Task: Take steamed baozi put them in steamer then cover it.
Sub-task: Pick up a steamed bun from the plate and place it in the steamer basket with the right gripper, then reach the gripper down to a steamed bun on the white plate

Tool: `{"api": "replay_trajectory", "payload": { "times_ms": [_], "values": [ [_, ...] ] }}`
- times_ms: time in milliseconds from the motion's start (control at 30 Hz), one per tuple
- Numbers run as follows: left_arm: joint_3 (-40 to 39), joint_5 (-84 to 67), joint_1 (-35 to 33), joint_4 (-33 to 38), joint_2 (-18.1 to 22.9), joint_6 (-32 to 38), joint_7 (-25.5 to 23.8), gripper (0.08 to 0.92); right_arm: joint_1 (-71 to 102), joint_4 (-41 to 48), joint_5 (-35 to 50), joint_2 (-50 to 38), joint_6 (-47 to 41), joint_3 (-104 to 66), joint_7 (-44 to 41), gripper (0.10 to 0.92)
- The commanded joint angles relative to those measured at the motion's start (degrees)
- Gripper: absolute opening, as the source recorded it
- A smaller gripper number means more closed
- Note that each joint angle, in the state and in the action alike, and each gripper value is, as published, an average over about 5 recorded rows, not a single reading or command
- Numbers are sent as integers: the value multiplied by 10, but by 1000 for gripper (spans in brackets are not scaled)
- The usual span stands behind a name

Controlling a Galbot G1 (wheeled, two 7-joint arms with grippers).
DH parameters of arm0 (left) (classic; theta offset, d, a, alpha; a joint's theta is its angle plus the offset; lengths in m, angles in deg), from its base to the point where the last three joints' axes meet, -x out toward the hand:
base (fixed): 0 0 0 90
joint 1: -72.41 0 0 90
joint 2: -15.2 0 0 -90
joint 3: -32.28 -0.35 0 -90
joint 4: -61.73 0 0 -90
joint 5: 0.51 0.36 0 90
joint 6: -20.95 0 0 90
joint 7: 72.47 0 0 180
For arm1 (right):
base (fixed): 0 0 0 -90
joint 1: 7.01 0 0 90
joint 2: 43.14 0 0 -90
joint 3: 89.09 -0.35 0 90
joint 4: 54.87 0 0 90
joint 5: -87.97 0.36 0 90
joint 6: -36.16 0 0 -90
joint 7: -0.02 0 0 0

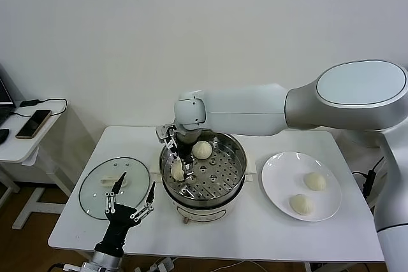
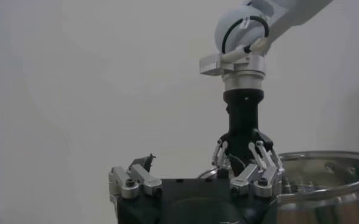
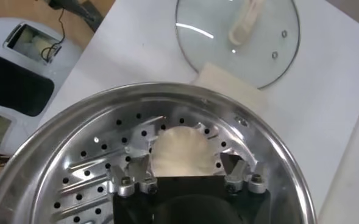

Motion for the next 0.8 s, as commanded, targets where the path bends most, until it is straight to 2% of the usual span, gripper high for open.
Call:
{"api": "replay_trajectory", "payload": {
  "times_ms": [33,400,600,800],
  "values": [
    [1,0,-2,3,1,-1,0,823,-27,-28,-23,-62,5,-17,-31,822],
    [2,4,-5,7,2,-1,-1,823,-100,-35,-191,-328,107,-73,-228,823],
    [0,7,-5,10,4,-2,-1,823,-57,-39,-253,-442,129,-66,-255,823],
    [4,7,-7,11,5,-2,-1,823,24,-37,-288,-484,138,-63,-246,823]
  ]
}}
